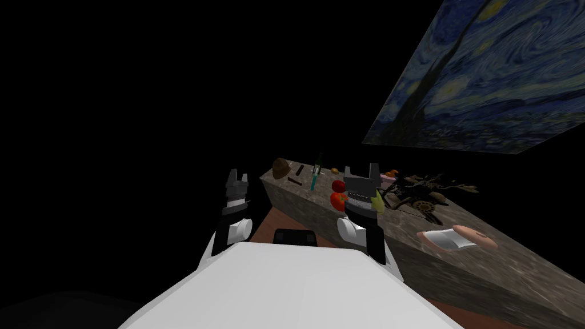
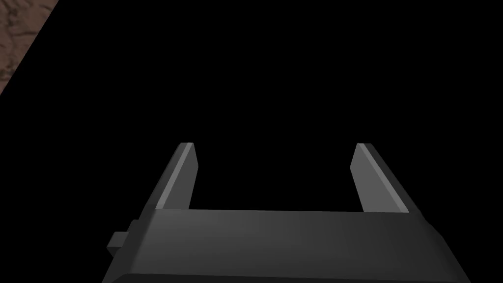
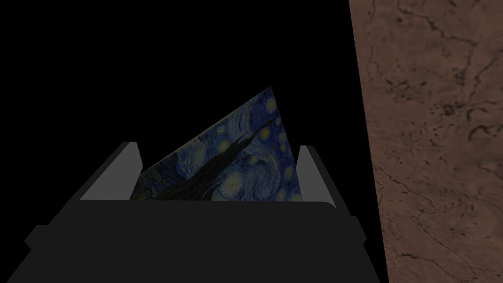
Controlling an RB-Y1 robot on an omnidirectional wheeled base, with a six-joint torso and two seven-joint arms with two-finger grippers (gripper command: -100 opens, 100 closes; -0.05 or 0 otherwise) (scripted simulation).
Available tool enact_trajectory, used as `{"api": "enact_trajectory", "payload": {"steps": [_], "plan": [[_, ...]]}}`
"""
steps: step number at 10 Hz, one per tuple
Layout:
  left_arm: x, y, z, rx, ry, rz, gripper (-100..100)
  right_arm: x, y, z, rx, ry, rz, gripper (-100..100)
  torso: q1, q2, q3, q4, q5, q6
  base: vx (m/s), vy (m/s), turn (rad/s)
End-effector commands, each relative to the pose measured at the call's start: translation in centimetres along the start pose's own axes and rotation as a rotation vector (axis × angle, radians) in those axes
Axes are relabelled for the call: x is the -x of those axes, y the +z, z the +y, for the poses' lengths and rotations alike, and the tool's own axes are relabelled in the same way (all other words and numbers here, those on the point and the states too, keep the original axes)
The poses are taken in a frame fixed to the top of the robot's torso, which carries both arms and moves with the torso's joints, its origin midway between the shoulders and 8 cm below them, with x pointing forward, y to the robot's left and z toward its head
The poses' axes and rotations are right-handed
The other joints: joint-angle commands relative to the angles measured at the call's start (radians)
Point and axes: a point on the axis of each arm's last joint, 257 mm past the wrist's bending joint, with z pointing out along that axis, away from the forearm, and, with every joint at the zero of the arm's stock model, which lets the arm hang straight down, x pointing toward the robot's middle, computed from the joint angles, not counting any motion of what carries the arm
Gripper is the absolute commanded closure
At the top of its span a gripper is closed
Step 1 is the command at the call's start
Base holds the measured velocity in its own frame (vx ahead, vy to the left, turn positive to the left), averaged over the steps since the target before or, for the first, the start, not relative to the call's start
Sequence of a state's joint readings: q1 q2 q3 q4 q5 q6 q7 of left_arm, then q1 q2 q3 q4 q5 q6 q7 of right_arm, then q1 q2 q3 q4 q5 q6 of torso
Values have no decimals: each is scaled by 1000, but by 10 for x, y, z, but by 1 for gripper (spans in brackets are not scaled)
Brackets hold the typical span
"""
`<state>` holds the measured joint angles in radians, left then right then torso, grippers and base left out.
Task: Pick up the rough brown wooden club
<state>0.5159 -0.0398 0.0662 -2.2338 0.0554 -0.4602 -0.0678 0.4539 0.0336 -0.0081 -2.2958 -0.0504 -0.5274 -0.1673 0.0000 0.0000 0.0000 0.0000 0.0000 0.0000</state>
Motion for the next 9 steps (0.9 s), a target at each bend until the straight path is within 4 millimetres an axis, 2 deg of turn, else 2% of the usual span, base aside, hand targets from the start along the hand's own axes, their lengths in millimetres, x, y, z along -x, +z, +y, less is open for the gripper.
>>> {"api": "enact_trajectory", "payload": {"steps": [1,6,9], "plan": [[-6,4,2,3,9,39,-100,0,0,0,0,0,0,0,0,0,0,0,0,0,-4,13,-20],[-39,31,20,47,15,167,-100,0,0,0,0,0,0,0,5,1,1,0,1,0,-22,63,-51],[-47,38,29,73,11,190,-100,0,0,0,0,0,0,0,4,1,0,0,1,0,-16,50,-34]]}}
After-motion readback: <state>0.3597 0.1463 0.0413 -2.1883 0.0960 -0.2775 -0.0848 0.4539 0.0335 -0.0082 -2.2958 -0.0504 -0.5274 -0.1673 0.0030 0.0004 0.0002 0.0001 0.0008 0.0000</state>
